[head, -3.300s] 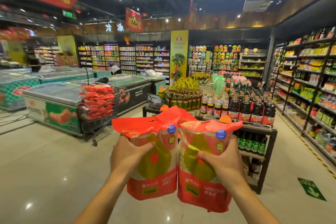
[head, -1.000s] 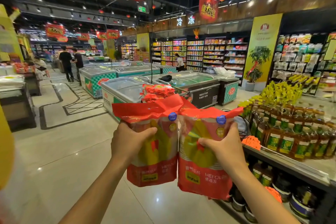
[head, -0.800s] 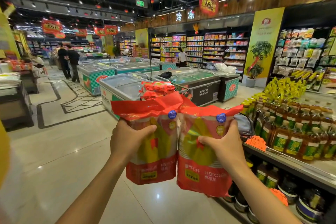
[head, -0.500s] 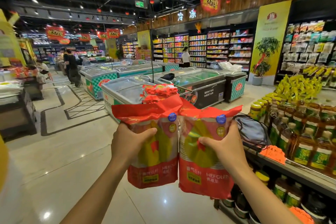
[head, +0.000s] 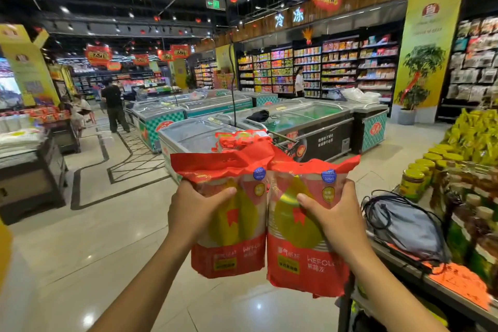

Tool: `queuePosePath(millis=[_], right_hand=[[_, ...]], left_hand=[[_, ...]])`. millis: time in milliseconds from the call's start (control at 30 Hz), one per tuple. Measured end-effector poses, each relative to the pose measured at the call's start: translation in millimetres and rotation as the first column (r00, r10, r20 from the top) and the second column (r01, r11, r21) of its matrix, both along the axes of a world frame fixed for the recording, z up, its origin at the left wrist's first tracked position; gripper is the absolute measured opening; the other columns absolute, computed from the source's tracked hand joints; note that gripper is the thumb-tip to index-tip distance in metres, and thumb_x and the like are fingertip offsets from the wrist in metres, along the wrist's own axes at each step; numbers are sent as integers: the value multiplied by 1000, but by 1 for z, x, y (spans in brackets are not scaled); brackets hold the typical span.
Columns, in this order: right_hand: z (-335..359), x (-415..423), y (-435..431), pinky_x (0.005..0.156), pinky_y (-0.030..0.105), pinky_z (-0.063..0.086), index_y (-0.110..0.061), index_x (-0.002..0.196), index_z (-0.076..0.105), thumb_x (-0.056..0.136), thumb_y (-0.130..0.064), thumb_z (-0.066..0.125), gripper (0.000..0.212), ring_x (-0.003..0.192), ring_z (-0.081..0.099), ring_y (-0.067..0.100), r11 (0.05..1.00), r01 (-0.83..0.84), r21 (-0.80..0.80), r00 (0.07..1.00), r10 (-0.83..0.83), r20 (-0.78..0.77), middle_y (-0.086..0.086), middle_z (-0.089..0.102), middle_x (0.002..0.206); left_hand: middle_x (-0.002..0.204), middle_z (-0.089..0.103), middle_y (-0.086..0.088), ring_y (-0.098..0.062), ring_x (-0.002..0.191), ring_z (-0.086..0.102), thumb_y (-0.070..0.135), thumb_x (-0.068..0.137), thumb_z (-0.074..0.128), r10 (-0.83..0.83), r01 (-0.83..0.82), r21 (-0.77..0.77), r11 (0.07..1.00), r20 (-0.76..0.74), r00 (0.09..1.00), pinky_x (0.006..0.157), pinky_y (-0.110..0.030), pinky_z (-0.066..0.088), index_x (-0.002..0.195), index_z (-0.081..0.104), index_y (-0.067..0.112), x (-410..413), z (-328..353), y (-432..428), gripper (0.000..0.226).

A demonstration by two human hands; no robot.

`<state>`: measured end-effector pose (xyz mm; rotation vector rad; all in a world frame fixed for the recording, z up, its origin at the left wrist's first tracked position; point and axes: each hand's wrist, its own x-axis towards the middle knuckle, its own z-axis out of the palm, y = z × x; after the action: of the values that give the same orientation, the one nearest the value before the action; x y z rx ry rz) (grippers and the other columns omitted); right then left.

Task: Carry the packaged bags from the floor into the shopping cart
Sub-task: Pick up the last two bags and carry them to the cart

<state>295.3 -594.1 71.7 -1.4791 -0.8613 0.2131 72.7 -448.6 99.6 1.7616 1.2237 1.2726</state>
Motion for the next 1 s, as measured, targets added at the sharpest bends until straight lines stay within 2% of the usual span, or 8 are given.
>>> queuePosePath(millis=[167, 400, 467, 533, 600, 733, 867, 1000], right_hand=[[-1, 26, 49, 69, 19, 45, -24, 121, 48, 76, -39, 87, 62, 93, 62, 0, 1000, -15, -20, 1000, 15, 1, -16, 64, 107], [-11, 50, 143, 73, 22, 49, -27, 126, 47, 77, -39, 87, 64, 96, 61, -1, 999, -18, -43, 1000, 18, 6, -19, 61, 110], [-11, 58, 177, 79, 29, 54, -28, 127, 46, 76, -41, 87, 66, 97, 62, 1, 998, -12, -55, 1000, 13, 14, -20, 61, 111], [-12, 65, 211, 84, 34, 55, -28, 127, 46, 76, -43, 87, 67, 98, 63, 4, 998, -2, -62, 1000, 3, 15, -19, 61, 112], [-12, 73, 245, 82, 32, 55, -30, 127, 45, 75, -43, 86, 68, 97, 63, 3, 998, 8, -63, 1000, -7, 14, -21, 60, 112], [-9, 89, 308, 84, 35, 57, -36, 127, 44, 73, -46, 87, 70, 97, 63, 4, 997, 30, -77, 1000, -30, 3, -26, 58, 109], [-9, 102, 353, 87, 41, 58, -34, 122, 46, 73, -41, 89, 66, 96, 65, 5, 996, 55, -67, 998, -56, -10, -22, 61, 108], [-9, 115, 383, 83, 36, 57, -31, 122, 46, 73, -37, 89, 65, 96, 65, 6, 995, 71, -65, 997, -72, -17, -20, 62, 107]], left_hand=[[112, 75, 11, -17, 103, 72, 92, 29, 76, -4, 4, 3, 1000, -7, 1000, 92, -49, 59, 121, 68, 31, 26, -7, 52, 110], [120, 72, 9, -22, 109, 69, 80, 37, 81, 4, -4, -30, 1000, 22, 1000, 96, -51, 56, 127, 63, 30, 52, -25, 145, 105], [121, 72, 8, -24, 111, 68, 81, 36, 81, 4, -3, -34, 999, 30, 1000, 97, -52, 56, 128, 62, 31, 60, -28, 180, 106], [121, 72, 9, -24, 111, 68, 79, 38, 82, -9, 10, -35, 999, 35, 999, 97, -51, 55, 126, 63, 31, 69, -30, 216, 102], [118, 73, 11, -22, 109, 69, 77, 39, 82, -22, 24, -28, 999, 45, 999, 96, -51, 56, 122, 65, 32, 78, -29, 250, 96], [118, 72, 7, -24, 109, 69, 77, 37, 81, -40, 42, -29, 999, 55, 998, 97, -50, 55, 120, 64, 28, 95, -26, 313, 98], [116, 73, 7, -23, 107, 69, 74, 36, 80, -74, 77, -36, 996, 70, 995, 97, -49, 55, 115, 62, 31, 112, -24, 363, 92], [114, 74, 7, -21, 105, 70, 72, 36, 82, -104, 108, -42, 993, 79, 991, 95, -47, 56, 116, 66, 28, 129, -26, 397, 93]])
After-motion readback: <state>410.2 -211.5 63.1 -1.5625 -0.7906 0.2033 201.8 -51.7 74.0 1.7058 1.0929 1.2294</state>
